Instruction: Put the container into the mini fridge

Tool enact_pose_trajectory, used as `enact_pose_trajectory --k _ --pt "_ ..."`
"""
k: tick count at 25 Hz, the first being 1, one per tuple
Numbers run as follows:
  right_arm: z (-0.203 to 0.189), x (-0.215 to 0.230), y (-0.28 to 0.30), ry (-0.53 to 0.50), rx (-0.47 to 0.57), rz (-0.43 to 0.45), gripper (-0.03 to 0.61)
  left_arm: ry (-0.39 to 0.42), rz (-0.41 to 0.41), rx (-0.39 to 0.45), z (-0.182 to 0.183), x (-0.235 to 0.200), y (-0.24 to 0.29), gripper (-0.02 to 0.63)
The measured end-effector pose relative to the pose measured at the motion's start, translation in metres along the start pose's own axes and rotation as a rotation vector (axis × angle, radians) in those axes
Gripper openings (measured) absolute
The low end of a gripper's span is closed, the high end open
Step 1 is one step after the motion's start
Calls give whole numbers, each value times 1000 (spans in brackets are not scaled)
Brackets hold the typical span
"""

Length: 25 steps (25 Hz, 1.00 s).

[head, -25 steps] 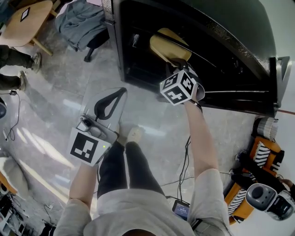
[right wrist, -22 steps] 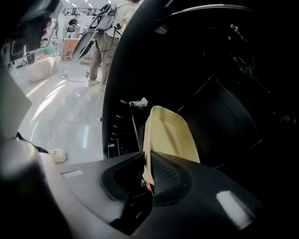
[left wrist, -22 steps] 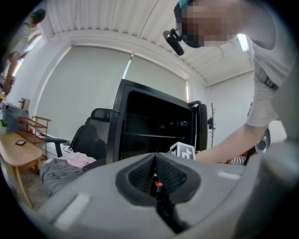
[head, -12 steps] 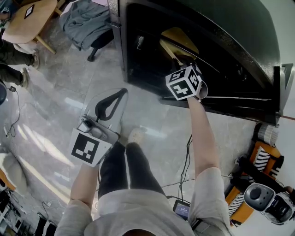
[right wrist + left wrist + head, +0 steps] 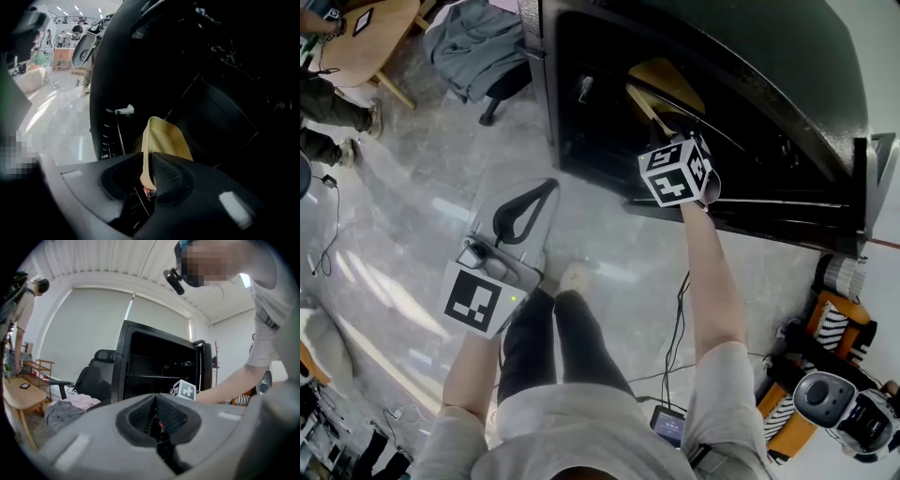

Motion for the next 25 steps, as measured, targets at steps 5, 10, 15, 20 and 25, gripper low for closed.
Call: enact_pose_trajectory --k 5,10,15,20,25 --pt "7 1 -19 161 100 0 63 1 -11 -8 4 3 0 0" --pt "11 -9 -44 293 170 16 -2 19 -33 3 9 2 -2 0" --pt "8 -23 -69 389 232 23 -2 38 -65 4 18 -1 -4 0" --pt "6 -39 -103 469 307 9 -2 54 -103 -6 25 -2 -9 0" --pt "8 -55 -134 545 368 -7 -2 65 -139 -19 32 -3 -15 0"
Point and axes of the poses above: the fingertips, and each gripper's own axes: y forward along the fingers, x to its right, z out of its top, the point moved 7 cm from there along -y, backward along the fingers, and after that the axes turned 5 degrees about -x, right-handed, at the moved point
